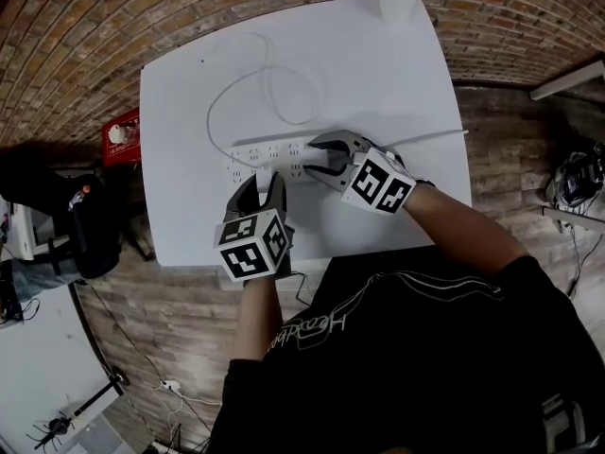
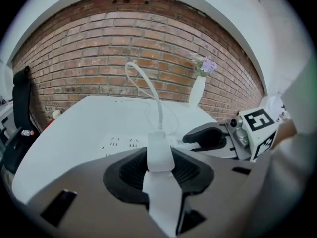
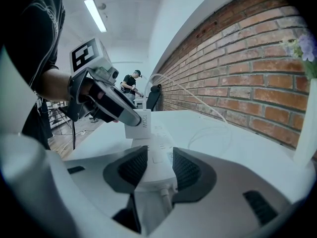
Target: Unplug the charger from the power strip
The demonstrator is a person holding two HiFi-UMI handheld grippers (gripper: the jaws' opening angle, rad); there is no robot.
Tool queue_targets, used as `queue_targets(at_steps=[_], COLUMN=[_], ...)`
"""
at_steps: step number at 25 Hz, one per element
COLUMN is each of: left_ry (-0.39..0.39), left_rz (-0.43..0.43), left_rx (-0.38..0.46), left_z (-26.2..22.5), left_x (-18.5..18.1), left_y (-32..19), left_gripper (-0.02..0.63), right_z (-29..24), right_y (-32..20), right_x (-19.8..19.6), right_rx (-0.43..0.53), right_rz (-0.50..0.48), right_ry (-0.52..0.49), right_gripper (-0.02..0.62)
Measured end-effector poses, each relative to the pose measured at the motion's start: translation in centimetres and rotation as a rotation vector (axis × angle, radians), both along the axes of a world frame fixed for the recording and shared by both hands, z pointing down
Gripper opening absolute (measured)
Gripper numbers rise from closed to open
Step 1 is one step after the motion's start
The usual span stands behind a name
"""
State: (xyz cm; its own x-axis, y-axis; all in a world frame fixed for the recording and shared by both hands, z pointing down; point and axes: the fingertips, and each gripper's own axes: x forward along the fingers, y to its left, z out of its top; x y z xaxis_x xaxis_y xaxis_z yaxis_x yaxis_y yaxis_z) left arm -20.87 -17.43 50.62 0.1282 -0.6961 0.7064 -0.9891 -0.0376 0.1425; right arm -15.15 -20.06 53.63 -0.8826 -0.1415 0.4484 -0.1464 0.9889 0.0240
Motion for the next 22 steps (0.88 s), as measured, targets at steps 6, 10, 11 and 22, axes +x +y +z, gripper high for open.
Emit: queue_targets(at_steps=[6,10,11,22], left_ry=[-0.143,-0.121,-0.077,-0.118], left_rz=[0.040,0.042,0.033,0.057], left_rx=[0.011,0.016,0.014,0.024], left_z=[-0.32,-0.36,-0.32,-0.67], left_x=[0.48,0.49,0.34,0.35], left_y=[-0.16,-0.21,-0.25,-0.28], left_gripper=[0.135,0.135,0.135,0.135], right_z=[0.02,-0.17,-0.26,-0.28], right_y=[-0.13,-0.08,-0.10,-0.21], right_x=[0.03,0.02,0.00,-0.04], right_rx=[0.007,0.002,0.002,0.004], right_rz=[0.004,0.002,0.003,0.007], right_ry=[-0.004,0.000,0.002,-0.006], right_gripper=[0.140,0.140,0.140,0.140])
